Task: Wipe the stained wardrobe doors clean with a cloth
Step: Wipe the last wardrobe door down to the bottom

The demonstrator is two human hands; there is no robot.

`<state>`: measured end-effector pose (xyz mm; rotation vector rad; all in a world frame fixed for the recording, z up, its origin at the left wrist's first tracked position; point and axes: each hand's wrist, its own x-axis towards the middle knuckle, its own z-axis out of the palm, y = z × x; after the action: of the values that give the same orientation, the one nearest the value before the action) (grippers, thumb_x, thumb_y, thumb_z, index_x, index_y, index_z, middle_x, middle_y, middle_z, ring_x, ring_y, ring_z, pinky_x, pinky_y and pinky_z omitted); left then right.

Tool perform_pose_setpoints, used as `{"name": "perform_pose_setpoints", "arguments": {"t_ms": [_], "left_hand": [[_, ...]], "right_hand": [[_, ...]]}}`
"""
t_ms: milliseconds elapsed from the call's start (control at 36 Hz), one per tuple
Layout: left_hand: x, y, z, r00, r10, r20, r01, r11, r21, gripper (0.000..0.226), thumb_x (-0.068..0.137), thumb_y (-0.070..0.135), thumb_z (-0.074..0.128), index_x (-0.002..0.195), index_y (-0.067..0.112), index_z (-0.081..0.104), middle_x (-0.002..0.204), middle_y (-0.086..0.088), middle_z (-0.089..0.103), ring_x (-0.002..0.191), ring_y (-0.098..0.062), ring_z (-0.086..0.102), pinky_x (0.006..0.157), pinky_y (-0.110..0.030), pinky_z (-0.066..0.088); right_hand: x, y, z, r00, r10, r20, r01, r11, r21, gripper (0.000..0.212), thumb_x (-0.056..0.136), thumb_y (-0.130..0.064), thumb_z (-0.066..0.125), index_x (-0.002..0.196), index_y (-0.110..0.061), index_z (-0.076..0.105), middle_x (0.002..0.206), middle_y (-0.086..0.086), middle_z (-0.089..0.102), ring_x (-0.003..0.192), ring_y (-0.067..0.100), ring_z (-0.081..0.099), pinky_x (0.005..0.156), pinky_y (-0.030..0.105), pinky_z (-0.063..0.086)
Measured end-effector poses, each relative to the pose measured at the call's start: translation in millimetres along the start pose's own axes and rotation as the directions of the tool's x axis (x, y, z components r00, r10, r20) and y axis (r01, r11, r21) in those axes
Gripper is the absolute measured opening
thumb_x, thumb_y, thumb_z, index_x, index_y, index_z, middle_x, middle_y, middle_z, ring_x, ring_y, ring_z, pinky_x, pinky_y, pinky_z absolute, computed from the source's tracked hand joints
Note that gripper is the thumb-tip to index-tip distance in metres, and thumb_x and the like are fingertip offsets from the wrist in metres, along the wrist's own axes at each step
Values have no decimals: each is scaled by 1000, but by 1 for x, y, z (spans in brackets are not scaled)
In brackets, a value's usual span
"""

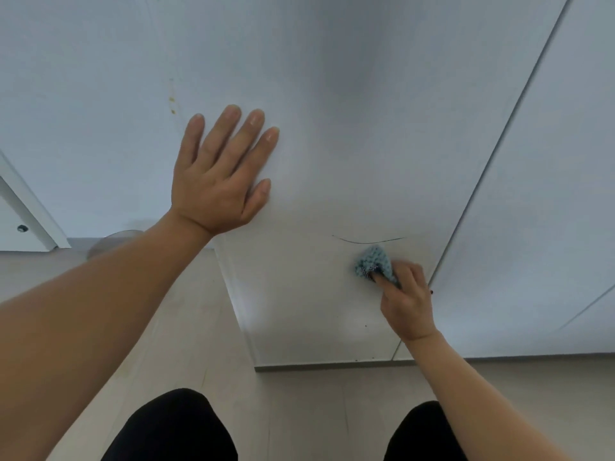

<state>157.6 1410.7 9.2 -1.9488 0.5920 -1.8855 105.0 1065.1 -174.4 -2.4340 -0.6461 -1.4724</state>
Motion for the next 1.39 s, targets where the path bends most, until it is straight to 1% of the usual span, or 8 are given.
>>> {"name": "perform_pose_setpoints", "arguments": {"t_ms": [139, 389, 695, 806, 972, 1111, 1250, 1389], "left_hand": [[1, 1, 0, 1000, 6, -6, -6, 1000, 3, 68, 96, 44, 49, 158, 14, 45, 161, -11, 45, 148, -34, 41, 116, -58, 35], [2, 2, 0, 1000, 6, 4, -6, 1000, 12, 67, 97, 43, 47, 158, 15, 45, 160, -10, 45, 147, -35, 42, 121, -55, 29], [3, 1, -4, 1000, 0, 27, 0, 1000, 8, 66, 97, 42, 47, 157, 15, 46, 159, -11, 46, 147, -34, 42, 116, -58, 35], [3, 3, -4, 1000, -8, 24, 8, 1000, 4, 65, 97, 43, 47, 156, 15, 48, 159, -10, 46, 146, -34, 43, 116, -57, 35], [3, 3, -3, 1000, -10, 16, 9, 1000, 12, 65, 96, 42, 48, 155, 16, 50, 158, -10, 47, 145, -34, 44, 118, -56, 33], [1, 3, -2, 1000, -12, 10, 11, 1000, 15, 65, 97, 43, 47, 156, 16, 50, 157, -11, 49, 145, -34, 44, 120, -54, 30], [5, 2, -3, 1000, -17, 9, 17, 1000, 13, 66, 95, 43, 49, 154, 15, 52, 155, -11, 52, 143, -34, 46, 116, -56, 36], [4, 3, -3, 1000, -21, 8, 21, 1000, 13, 65, 95, 44, 49, 154, 17, 53, 155, -10, 54, 142, -34, 49, 116, -55, 37]], "right_hand": [[-30, -7, 4, 957, -77, 279, 62, 996, 59, 22, 83, 5, 60, 94, -6, 76, 100, 16, 64, 94, 34, 54, 68, 45, 57], [90, -20, -26, 975, 28, -221, -14, 998, 63, 12, 85, 11, 68, 86, 2, 76, 94, 23, 64, 86, 37, 56, 77, 34, 42], [-6, -43, 28, 960, -201, 195, 178, 976, 129, 15, 97, -10, 62, 88, -10, 75, 85, 13, 60, 80, 32, 55, 66, 43, 49], [23, -37, 9, 1000, -24, 8, 24, 997, 67, 20, 83, 9, 69, 95, -6, 77, 90, 18, 61, 82, 32, 52, 67, 38, 45], [78, -58, -1, 918, 284, -278, -256, 958, 132, 21, 93, 9, 56, 98, 3, 75, 90, 22, 58, 83, 31, 47, 75, 26, 32], [44, -93, 44, 996, 21, -91, -8, 990, 141, 16, 93, -3, 65, 100, -10, 76, 83, 18, 60, 77, 31, 49, 65, 38, 41], [-3, -95, 57, 949, -247, 194, 221, 964, 145, 11, 94, -14, 66, 88, -18, 74, 81, 8, 59, 77, 30, 51, 69, 40, 48], [45, -92, 37, 993, -117, -33, 120, 986, 117, 23, 89, 0, 63, 95, -16, 78, 85, 15, 63, 73, 31, 52, 65, 39, 43]]}}
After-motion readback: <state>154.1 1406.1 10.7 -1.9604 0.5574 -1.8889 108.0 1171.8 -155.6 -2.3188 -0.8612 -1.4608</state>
